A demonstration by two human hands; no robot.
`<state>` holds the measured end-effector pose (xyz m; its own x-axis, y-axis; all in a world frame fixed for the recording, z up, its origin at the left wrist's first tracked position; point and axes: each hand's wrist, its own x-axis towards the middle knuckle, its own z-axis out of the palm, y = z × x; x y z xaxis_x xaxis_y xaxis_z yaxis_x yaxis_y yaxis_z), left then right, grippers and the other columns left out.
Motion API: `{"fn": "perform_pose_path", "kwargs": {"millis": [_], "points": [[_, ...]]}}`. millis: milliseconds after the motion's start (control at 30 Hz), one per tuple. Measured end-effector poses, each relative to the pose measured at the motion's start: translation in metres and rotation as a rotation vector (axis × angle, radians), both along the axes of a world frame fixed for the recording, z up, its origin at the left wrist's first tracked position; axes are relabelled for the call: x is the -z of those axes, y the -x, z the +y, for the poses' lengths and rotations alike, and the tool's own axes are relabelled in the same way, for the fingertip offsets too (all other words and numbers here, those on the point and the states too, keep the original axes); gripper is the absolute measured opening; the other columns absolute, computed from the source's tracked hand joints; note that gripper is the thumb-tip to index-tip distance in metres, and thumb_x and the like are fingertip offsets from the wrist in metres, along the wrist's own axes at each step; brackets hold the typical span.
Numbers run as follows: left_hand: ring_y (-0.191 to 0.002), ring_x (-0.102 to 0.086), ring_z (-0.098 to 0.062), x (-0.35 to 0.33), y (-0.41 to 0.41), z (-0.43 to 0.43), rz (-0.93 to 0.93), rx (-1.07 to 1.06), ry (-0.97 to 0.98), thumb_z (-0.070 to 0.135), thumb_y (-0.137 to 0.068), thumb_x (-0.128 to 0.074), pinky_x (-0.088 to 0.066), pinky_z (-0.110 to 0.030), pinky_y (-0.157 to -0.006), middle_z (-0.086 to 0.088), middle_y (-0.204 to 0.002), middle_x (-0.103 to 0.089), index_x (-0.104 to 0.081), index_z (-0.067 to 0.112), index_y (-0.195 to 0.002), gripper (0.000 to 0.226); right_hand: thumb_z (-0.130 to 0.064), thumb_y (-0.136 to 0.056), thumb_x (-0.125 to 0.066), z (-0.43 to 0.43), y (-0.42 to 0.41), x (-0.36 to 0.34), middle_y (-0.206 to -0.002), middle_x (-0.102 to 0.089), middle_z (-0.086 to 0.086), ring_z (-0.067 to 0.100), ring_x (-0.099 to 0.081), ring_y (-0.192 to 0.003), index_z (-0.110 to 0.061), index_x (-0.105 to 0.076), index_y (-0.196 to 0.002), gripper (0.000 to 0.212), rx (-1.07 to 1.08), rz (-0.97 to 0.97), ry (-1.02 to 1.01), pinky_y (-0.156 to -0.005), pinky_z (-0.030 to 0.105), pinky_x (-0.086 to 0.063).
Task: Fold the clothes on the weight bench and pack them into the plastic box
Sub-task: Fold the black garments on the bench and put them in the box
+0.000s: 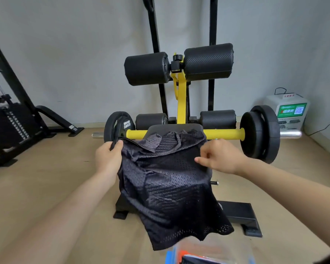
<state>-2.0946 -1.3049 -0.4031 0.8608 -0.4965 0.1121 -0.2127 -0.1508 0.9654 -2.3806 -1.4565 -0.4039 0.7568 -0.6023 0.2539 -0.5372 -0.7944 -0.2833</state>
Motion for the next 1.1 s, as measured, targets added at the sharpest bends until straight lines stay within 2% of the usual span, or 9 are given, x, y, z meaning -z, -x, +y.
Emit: {"fn": "perform_pose_path", "kwargs": {"millis": [100, 167, 233, 333, 467, 700, 833, 933, 1100], "points": [[-0.08, -0.059, -0.027, 0.0, -0.002, 0.0, 0.036, -0.029, -0.005, 0.035, -0.092, -0.063, -0.046, -0.038, -0.074, -0.011, -0.086, -0.066, -0.062, 0.002, -0.089, 0.033, -0.048, -0.09, -0.062, 0.004, -0.012, 0.006, -0.145, -0.05, -0.001, 0.02, -0.045, -0.132, -0.028, -0.059, -0.131, 0.046, -0.113, 0.091, -0.044, -0.11, 0.043, -0.037], [-0.088, -0.064, -0.028, 0.002, 0.002, 0.001, -0.045, 0.013, -0.108, 0.032, -0.087, -0.068, -0.051, -0.042, -0.082, -0.004, -0.089, -0.068, -0.063, 0.011, -0.087, 0.021, -0.054, -0.094, -0.052, 0.009, -0.02, 0.011, -0.161, -0.026, -0.004, 0.02, -0.023, -0.147, -0.032, -0.038, -0.15, 0.061, -0.126, 0.222, -0.063, -0.117, 0.047, -0.025], [-0.101, -0.063, -0.023, 0.002, 0.009, 0.003, -0.195, 0.09, -0.225, 0.03, -0.082, -0.071, -0.051, -0.042, -0.092, 0.004, -0.102, -0.067, -0.062, 0.024, -0.095, 0.017, -0.057, -0.096, -0.046, 0.01, -0.025, 0.015, -0.159, -0.03, -0.005, 0.021, -0.024, -0.146, -0.034, -0.036, -0.15, 0.06, -0.124, 0.262, -0.041, -0.113, 0.05, -0.027], [-0.129, -0.046, -0.022, 0.005, 0.017, 0.002, -0.508, 0.224, -0.347, 0.033, -0.079, -0.072, -0.039, -0.04, -0.103, 0.003, -0.141, -0.05, -0.05, 0.03, -0.138, 0.063, -0.057, -0.093, -0.053, 0.01, -0.025, 0.007, -0.134, -0.053, -0.002, 0.021, -0.044, -0.127, -0.031, -0.053, -0.139, 0.053, -0.142, 0.229, 0.015, -0.104, 0.048, -0.038], [-0.148, -0.016, -0.024, 0.015, 0.026, -0.007, -0.852, 0.416, -0.628, 0.057, -0.088, -0.059, -0.024, -0.052, -0.114, 0.013, -0.164, -0.018, -0.031, 0.045, -0.152, 0.071, -0.052, -0.089, -0.061, 0.017, -0.015, -0.002, -0.109, -0.061, -0.008, 0.012, -0.055, -0.107, -0.029, -0.071, -0.117, 0.037, -0.182, 0.202, 0.04, -0.094, 0.034, -0.045], [-0.113, -0.056, -0.019, 0.017, 0.017, -0.009, -0.862, 0.317, -0.58, 0.058, -0.09, -0.059, -0.048, -0.035, -0.082, 0.007, -0.115, -0.065, -0.068, 0.032, -0.118, 0.039, -0.046, -0.088, -0.061, 0.01, -0.002, -0.004, -0.059, -0.062, 0.002, 0.016, -0.057, -0.058, -0.014, -0.062, -0.06, 0.043, -0.057, 0.118, 0.045, -0.063, 0.037, -0.051], [-0.085, -0.063, -0.006, 0.007, 0.015, -0.003, -0.692, 0.177, -0.325, 0.055, -0.076, -0.078, -0.047, -0.028, -0.075, 0.016, -0.093, -0.072, -0.076, 0.03, -0.089, 0.028, -0.046, -0.085, -0.069, -0.004, -0.005, 0.003, -0.095, -0.063, -0.01, 0.014, -0.057, -0.09, -0.026, -0.066, -0.093, 0.022, 0.068, -0.102, 0.018, -0.078, 0.035, -0.05], [-0.09, -0.061, -0.005, -0.002, 0.009, 0.003, -0.512, 0.138, -0.199, 0.047, -0.07, -0.085, -0.047, -0.026, -0.077, 0.017, -0.096, -0.068, -0.073, 0.029, -0.095, 0.033, -0.045, -0.086, -0.069, -0.013, -0.013, 0.01, -0.122, -0.064, 0.0, 0.021, -0.058, -0.113, -0.022, -0.057, -0.13, 0.051, 0.119, -0.05, -0.105, -0.095, 0.04, -0.05], [-0.1, -0.058, -0.015, 0.004, -0.005, 0.01, -0.455, 0.081, -0.226, 0.02, -0.075, -0.085, -0.042, -0.027, -0.084, 0.007, -0.102, -0.065, -0.067, 0.019, -0.108, 0.038, -0.035, -0.087, -0.072, -0.021, -0.024, 0.012, -0.102, -0.069, 0.006, 0.024, -0.061, -0.094, -0.016, -0.067, -0.114, 0.033, 0.228, -0.054, -0.15, -0.075, 0.031, -0.047]]}}
